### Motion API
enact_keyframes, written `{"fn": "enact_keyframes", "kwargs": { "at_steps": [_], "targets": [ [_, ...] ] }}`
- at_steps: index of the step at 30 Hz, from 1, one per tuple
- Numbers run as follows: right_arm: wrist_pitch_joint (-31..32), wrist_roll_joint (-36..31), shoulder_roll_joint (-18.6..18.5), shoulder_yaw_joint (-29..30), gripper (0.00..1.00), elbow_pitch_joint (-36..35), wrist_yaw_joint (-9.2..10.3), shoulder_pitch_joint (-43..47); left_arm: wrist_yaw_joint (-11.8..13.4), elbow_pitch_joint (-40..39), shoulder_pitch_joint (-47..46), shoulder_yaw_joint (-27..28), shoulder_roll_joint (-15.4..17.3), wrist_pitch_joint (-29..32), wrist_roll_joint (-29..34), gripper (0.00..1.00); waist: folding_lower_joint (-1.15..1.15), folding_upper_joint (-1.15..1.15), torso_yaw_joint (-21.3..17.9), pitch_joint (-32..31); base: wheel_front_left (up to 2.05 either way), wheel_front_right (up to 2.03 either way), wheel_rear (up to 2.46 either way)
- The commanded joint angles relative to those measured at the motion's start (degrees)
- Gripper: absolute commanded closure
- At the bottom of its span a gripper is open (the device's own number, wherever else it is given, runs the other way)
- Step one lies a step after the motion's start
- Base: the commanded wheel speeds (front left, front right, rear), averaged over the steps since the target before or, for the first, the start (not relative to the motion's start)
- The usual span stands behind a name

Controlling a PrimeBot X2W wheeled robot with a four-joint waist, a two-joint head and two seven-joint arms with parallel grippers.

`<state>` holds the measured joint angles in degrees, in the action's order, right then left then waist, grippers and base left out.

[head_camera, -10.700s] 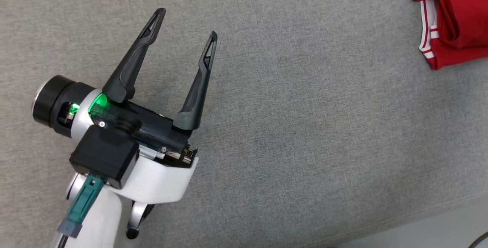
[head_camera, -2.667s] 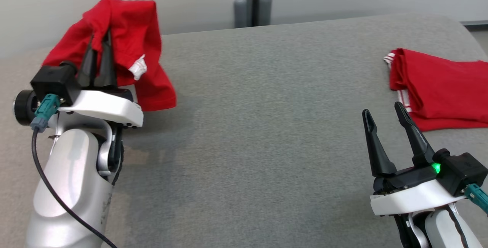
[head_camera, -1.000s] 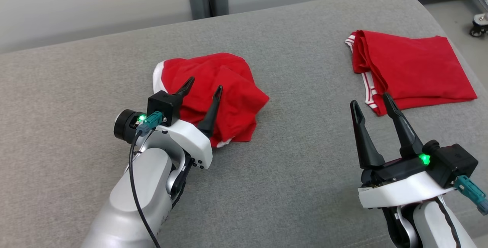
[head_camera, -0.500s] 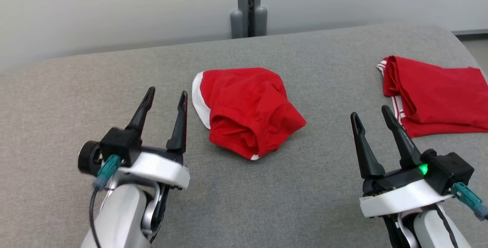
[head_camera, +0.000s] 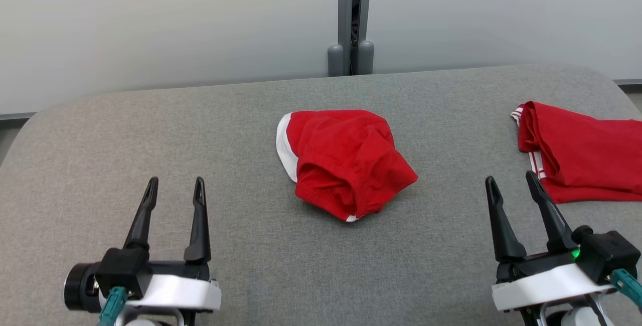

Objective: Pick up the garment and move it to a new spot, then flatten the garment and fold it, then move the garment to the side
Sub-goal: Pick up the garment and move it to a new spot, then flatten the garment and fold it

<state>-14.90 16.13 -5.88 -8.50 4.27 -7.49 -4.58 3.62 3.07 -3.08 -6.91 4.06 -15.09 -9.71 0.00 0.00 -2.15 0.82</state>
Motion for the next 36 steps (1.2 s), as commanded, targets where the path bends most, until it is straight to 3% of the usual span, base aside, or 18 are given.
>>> {"fn": "enact_keyframes", "kwargs": {
  "at_steps": [1,11,26,32,36],
  "targets": [
    [-0.3,-0.3,0.1,0.7,0.0,-0.1,-0.03,1.5,0.2,-0.3,1.6,0.9,-0.3,0.0,0.5,0.0,0.0,0.0,0.2,-0.4,0.0,0.0,0.0],
    [-0.3,-0.2,0.7,1.9,0.0,-0.3,-0.03,5.4,-0.3,0.0,6.4,2.7,-1.0,0.0,1.2,0.0,0.0,0.0,0.4,-1.4,0.0,0.0,0.0],
    [-0.3,0.2,0.8,1.8,0.0,-0.3,-0.03,5.7,0.5,0.4,6.2,1.9,-1.1,0.0,-0.6,0.0,0.0,0.0,0.6,-1.5,0.0,0.0,0.0],
    [-0.3,0.4,0.8,1.7,0.0,-0.4,-0.03,5.2,-1.3,3.4,4.9,-0.9,-1.0,0.0,1.9,0.0,0.0,0.0,0.5,-1.0,0.0,0.0,0.0],
    [-0.3,0.4,0.4,1.3,0.0,-0.4,-0.03,4.1,-4.0,7.4,2.4,-4.5,-1.0,0.0,3.6,0.0,0.0,0.0,0.2,-0.2,0.0,0.0,0.0]
  ]
}}
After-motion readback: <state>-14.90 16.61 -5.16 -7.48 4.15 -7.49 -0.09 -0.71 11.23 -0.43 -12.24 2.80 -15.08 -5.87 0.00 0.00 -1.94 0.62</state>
